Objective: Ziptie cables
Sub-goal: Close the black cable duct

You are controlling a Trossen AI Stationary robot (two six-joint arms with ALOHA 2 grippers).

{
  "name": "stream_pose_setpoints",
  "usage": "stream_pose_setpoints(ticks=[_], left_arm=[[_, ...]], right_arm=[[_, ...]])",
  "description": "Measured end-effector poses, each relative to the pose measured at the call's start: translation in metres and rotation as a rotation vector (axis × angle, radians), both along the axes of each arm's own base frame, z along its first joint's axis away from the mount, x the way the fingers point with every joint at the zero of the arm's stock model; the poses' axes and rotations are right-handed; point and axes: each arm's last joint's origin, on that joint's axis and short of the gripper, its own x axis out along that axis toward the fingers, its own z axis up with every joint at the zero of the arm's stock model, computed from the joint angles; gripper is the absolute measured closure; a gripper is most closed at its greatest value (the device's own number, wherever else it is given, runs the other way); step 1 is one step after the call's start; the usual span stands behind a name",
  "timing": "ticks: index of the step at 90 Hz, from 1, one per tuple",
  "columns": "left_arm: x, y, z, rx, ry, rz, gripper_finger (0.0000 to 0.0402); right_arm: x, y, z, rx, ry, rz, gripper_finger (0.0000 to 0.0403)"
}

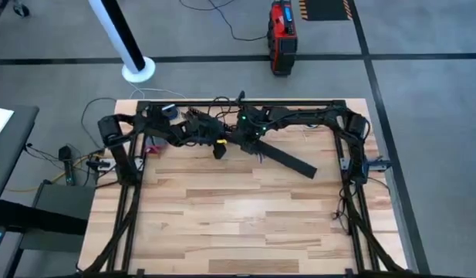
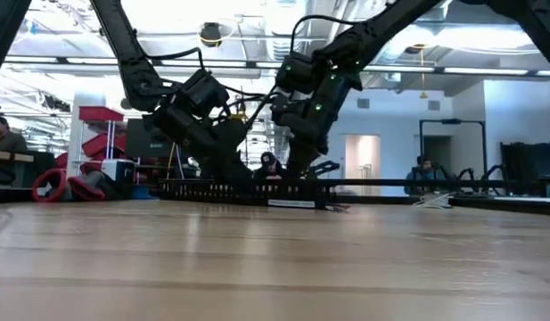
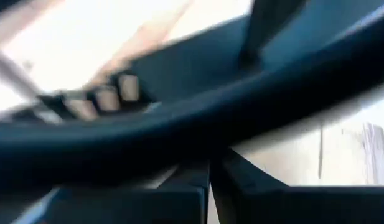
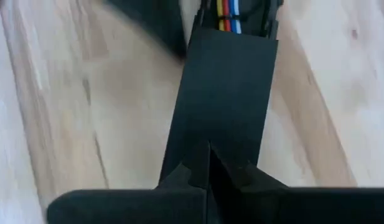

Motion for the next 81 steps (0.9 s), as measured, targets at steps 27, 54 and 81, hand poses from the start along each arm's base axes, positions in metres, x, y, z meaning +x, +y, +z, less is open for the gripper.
stream_pose_setpoints(ticks=[27,54,81], left_arm=[[-0.023,0.001,0.050,0.094,0.022,0.122,0.0401],[-0.087,0.041,0.058,0.058,0.241,0.434,0.0401],[-0.090,0.060,0.034,0.024,0.309,0.422,0.0401]], right_arm=[[-0.002,-0.001,-0.001,0.028,0.012,0.001,0.0403],[-0.003,0.011,-0.002,0.045,0.058,0.031,0.0403],[-0.001,0.035,-0.002,0.067,0.113,0.078,0.0403]])
